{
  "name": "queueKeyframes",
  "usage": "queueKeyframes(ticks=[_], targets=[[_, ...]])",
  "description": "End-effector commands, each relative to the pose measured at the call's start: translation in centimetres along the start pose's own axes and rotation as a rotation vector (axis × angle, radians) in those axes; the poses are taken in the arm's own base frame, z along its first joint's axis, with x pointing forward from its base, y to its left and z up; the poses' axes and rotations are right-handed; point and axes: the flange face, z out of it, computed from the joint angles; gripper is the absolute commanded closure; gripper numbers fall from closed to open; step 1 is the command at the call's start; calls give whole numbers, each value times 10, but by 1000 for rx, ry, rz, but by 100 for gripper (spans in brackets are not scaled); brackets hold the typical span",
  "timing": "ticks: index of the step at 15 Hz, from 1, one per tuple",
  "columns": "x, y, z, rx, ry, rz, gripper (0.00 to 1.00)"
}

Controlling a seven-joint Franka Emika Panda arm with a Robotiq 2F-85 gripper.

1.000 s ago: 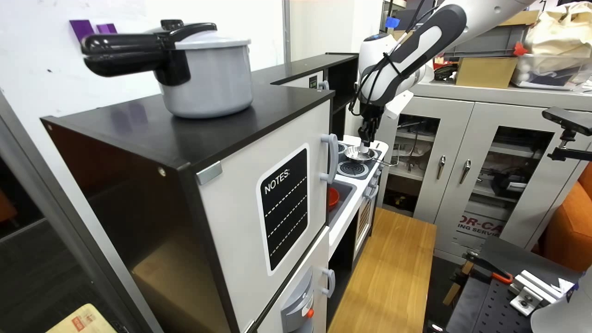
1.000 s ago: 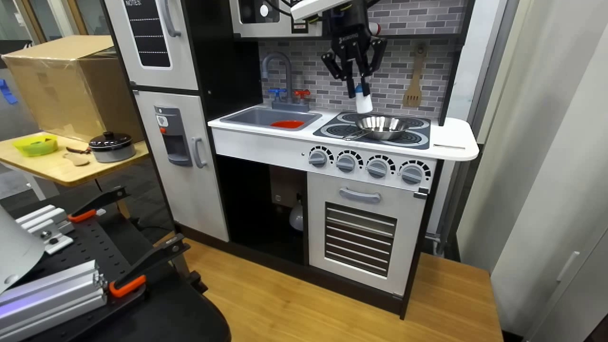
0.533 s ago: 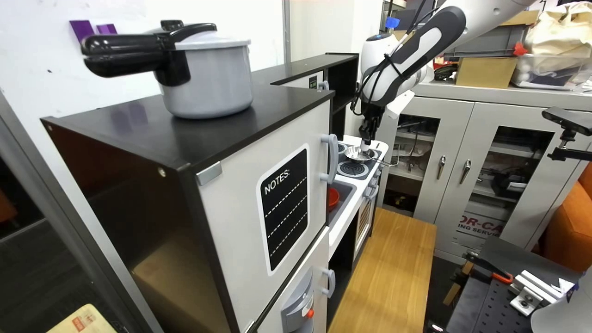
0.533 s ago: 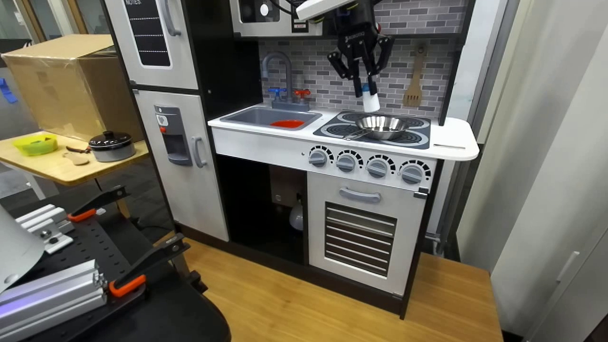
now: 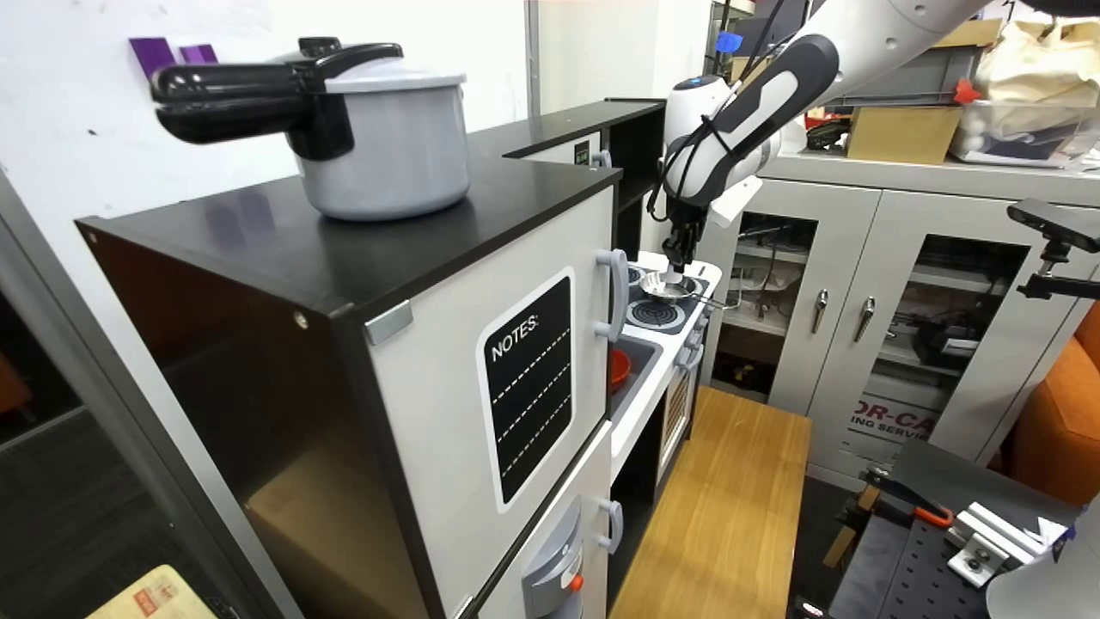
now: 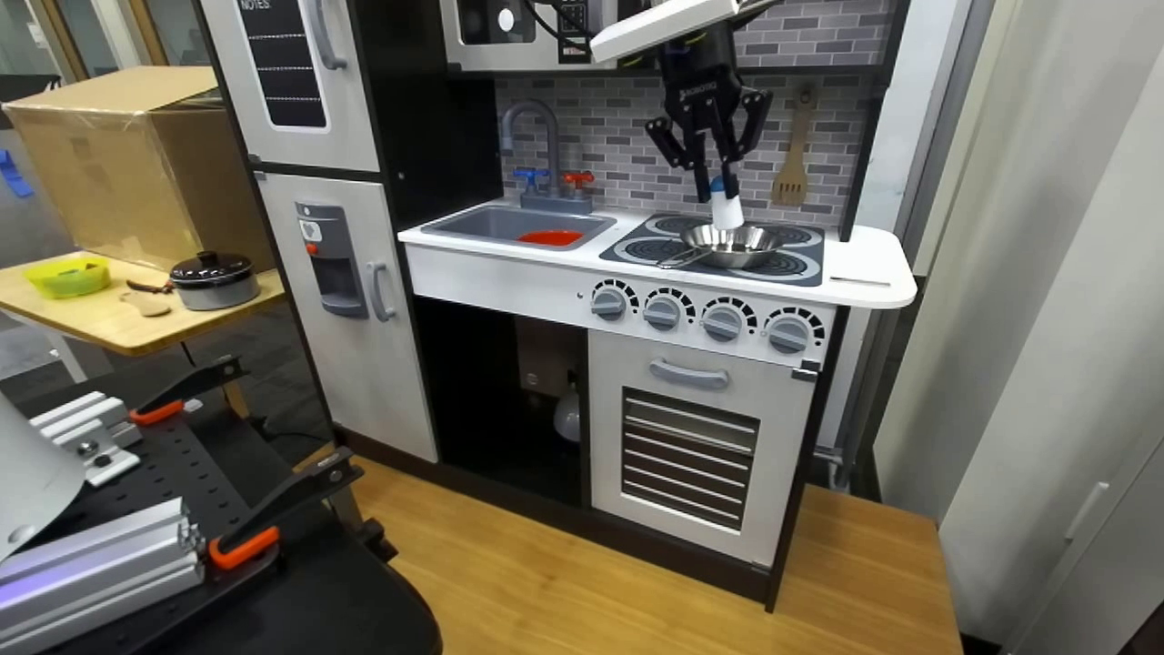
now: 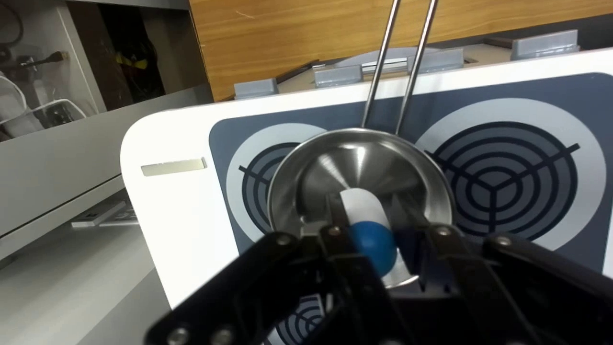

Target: Put the salt shaker into the silver pan.

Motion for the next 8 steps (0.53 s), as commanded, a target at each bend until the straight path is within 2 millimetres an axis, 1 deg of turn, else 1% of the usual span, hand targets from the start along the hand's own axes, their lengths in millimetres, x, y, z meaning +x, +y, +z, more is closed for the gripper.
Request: queueKeyframes(ticks=[1,6,8], targets=[[10,4,7,23,4,14,93],[12,-9,17,49,-14,14,93],[14,-9,17,49,-14,17,93]])
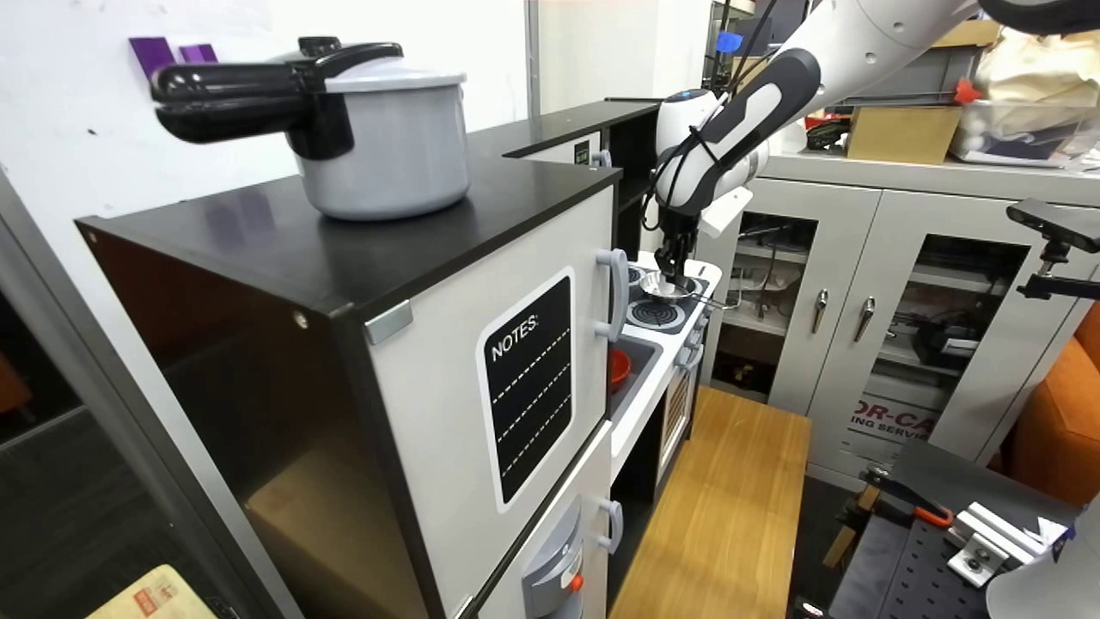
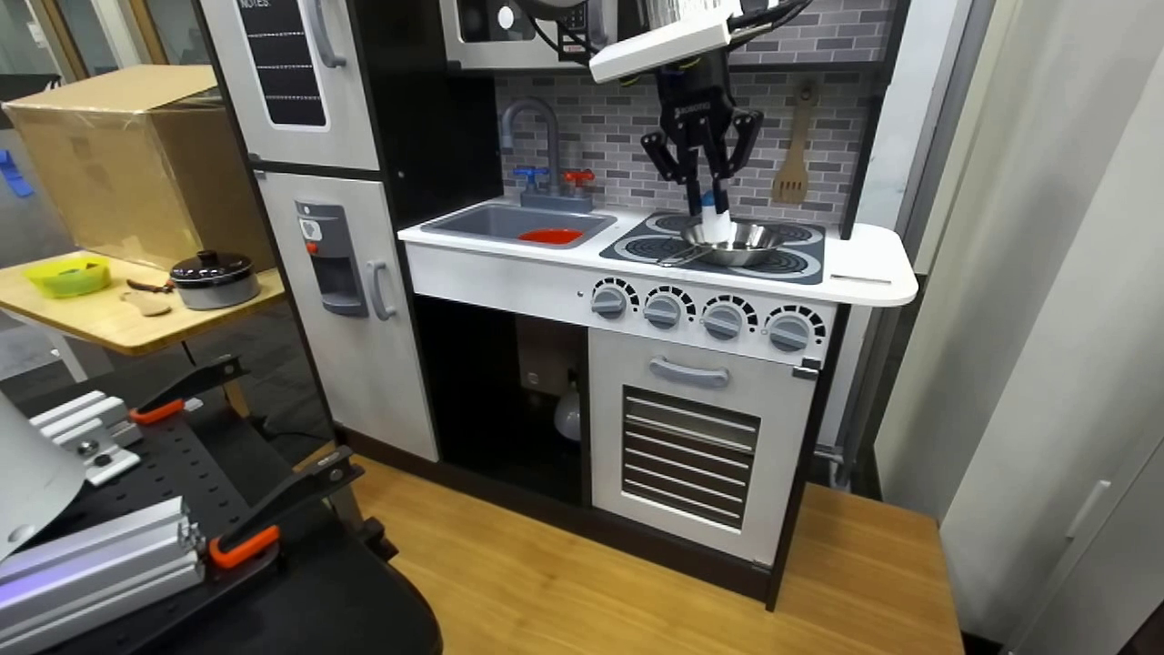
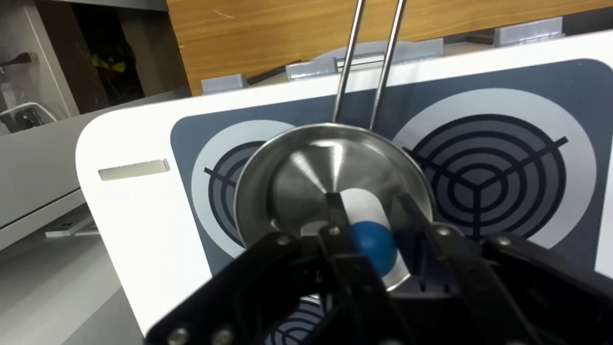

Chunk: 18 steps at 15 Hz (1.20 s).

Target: Put the salt shaker into the silver pan.

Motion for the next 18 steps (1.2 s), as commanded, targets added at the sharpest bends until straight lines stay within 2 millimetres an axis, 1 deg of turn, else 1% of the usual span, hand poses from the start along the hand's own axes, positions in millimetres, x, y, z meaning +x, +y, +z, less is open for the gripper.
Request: queueKeyframes(ticks=[1,8,9,10,14,17,18], targets=[[6,4,0,13,-5,16,93],[8,10,5,8,-11,24,93],[9,10,7,7,-14,23,86],[10,10,9,6,-17,24,51],[12,15,11,-5,-30,63,26],[10,18,10,0,-42,84,4],[9,19,8,2,-47,90,1]])
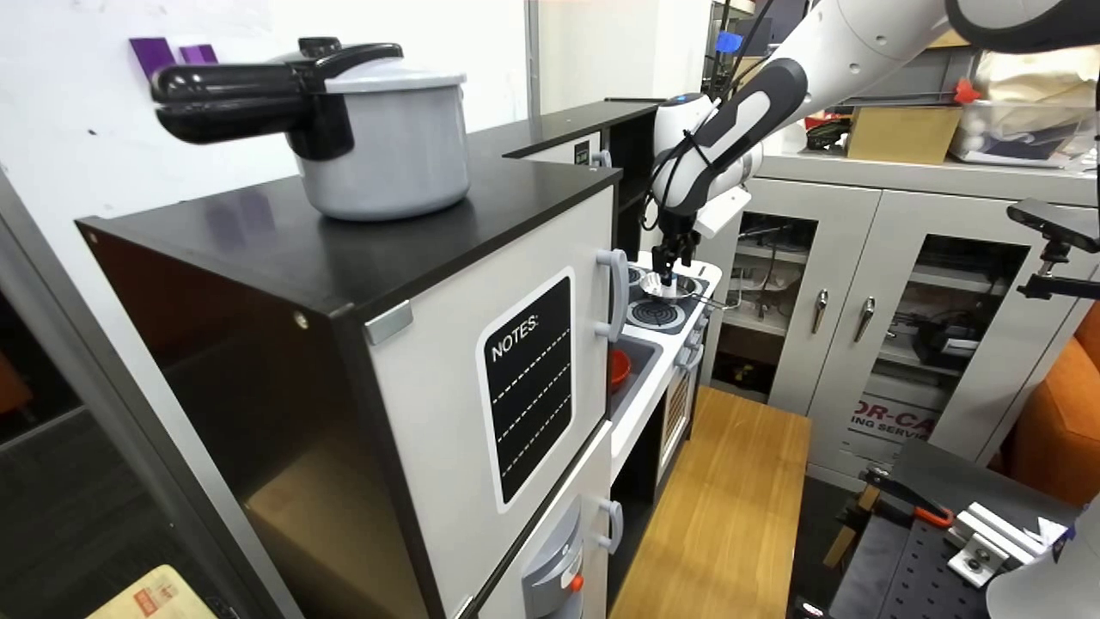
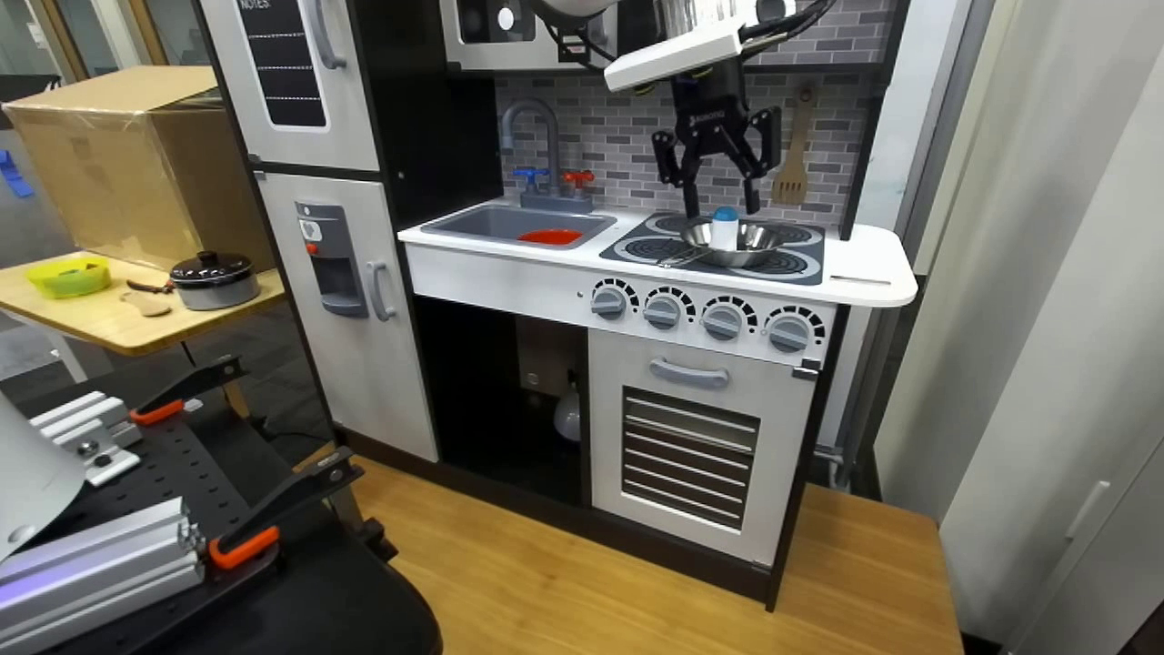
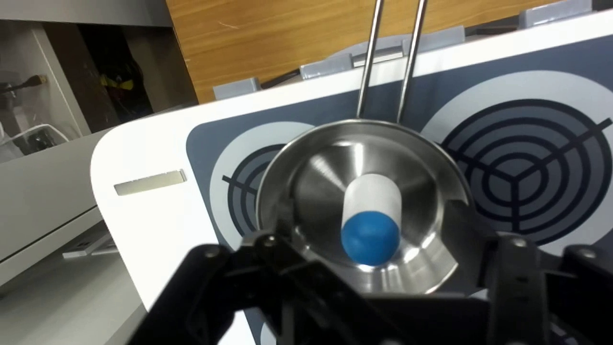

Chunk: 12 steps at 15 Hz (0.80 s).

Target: Put the salt shaker into the silver pan.

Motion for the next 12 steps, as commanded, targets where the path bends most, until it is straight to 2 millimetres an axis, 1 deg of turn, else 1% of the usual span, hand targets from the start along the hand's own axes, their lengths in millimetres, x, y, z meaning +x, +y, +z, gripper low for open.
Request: queueKeyframes(ticks=[1,2,4,6,8,9,12], targets=[[-1,5,-5,9,-26,30,0],[-4,4,-8,14,-29,31,0],[-18,-8,-18,40,-27,6,0],[-39,-31,-30,66,-28,-42,0],[-68,-59,-46,87,-32,-75,0],[-86,-74,-55,98,-37,-74,0],[-135,-110,-78,114,-53,-58,0]])
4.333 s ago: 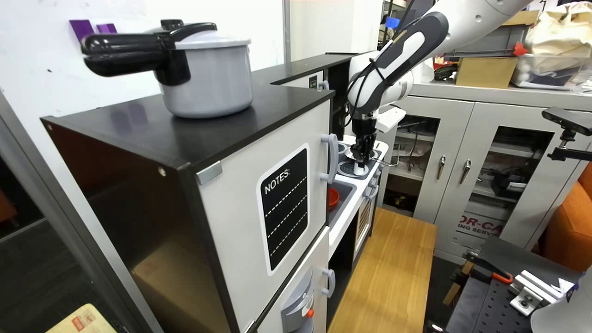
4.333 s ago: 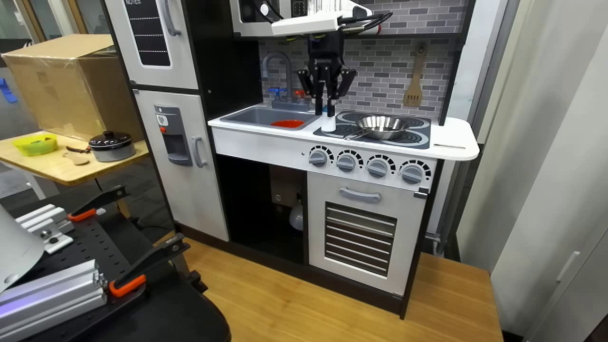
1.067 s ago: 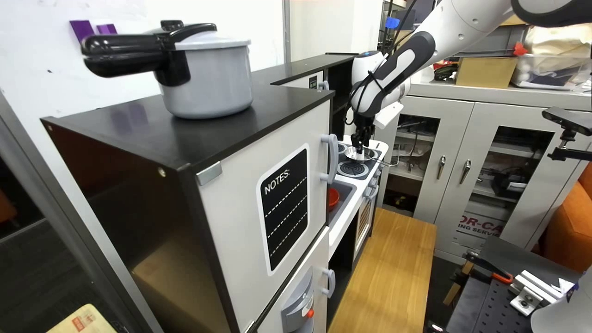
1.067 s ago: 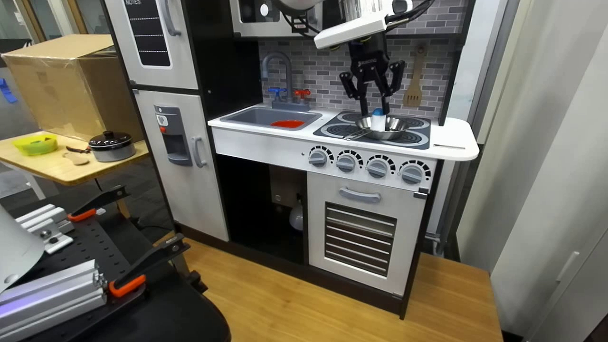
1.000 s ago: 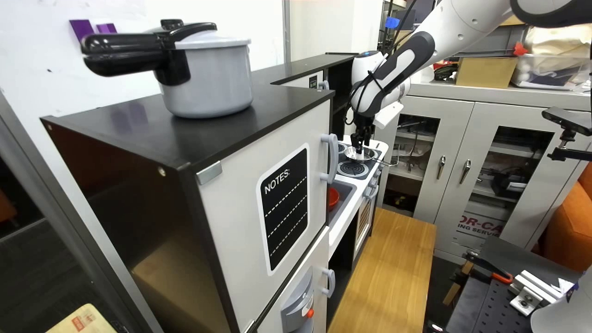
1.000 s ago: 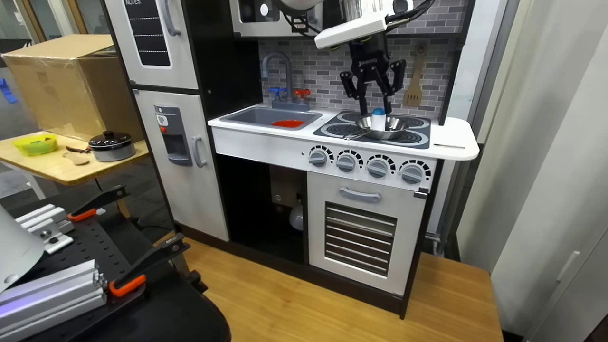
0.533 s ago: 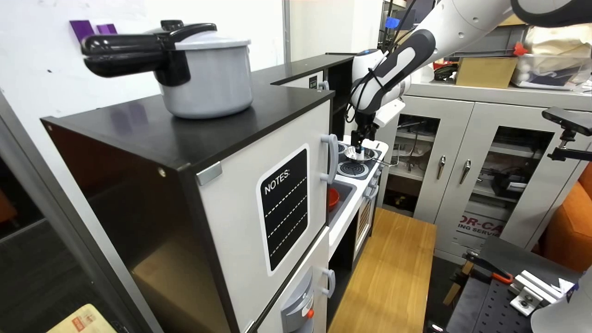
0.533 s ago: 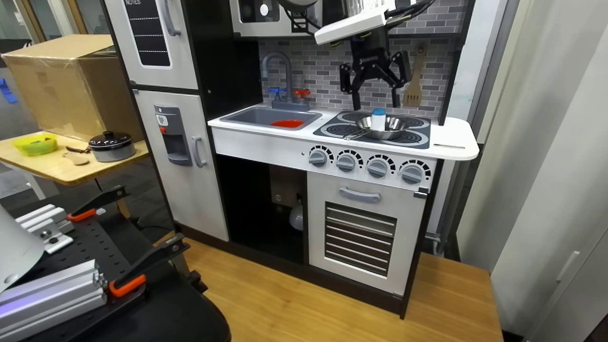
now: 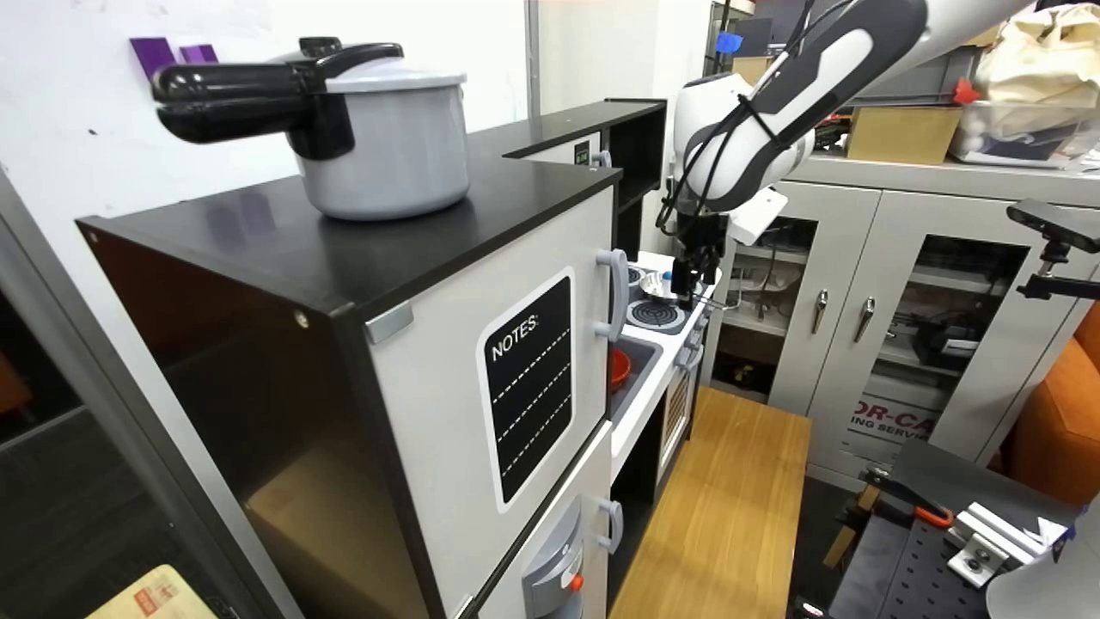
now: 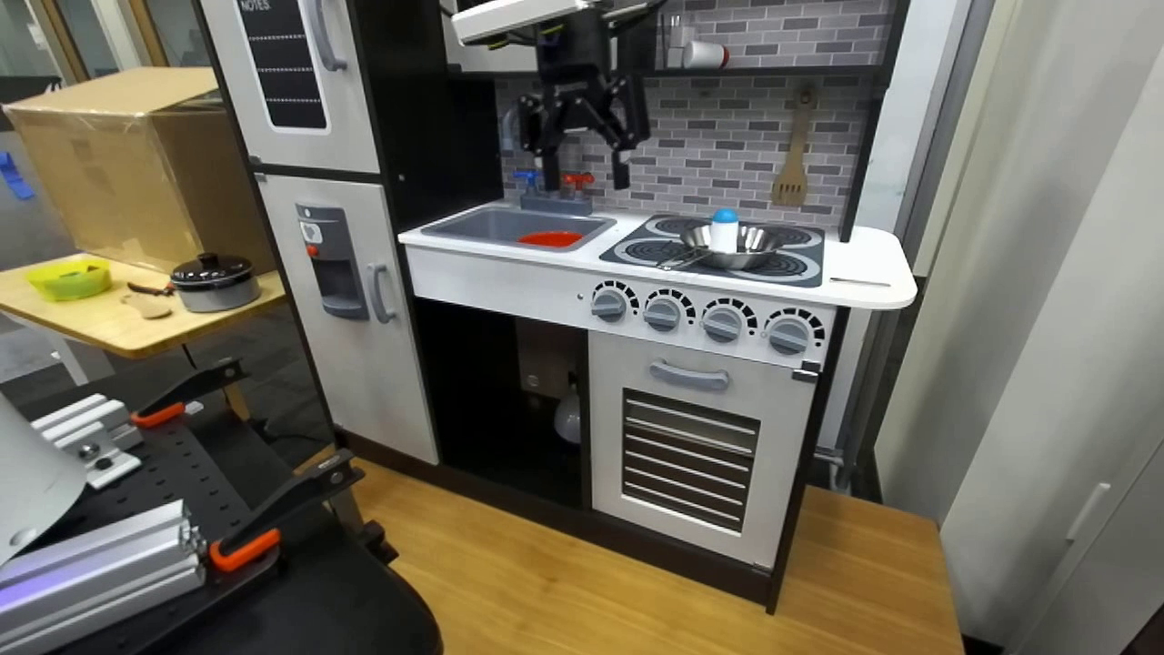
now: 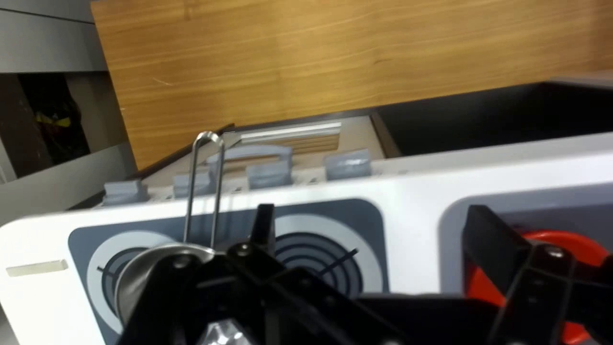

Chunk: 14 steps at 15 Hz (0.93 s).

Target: Put the salt shaker into the silver pan.

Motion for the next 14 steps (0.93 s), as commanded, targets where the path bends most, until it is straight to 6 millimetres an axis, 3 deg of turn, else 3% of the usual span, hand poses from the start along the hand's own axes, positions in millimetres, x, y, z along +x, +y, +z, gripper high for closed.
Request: queueKeyframes(ticks=[1,2,3,5,14], targets=[[-57,-37,-20,24,7,37,0],[-70,-47,-23,29,8,48,0],[-49,-38,-16,18,-6,20,0],[-58,-44,-23,18,4,20,0],[-52,-41,-15,18,-7,24,0]])
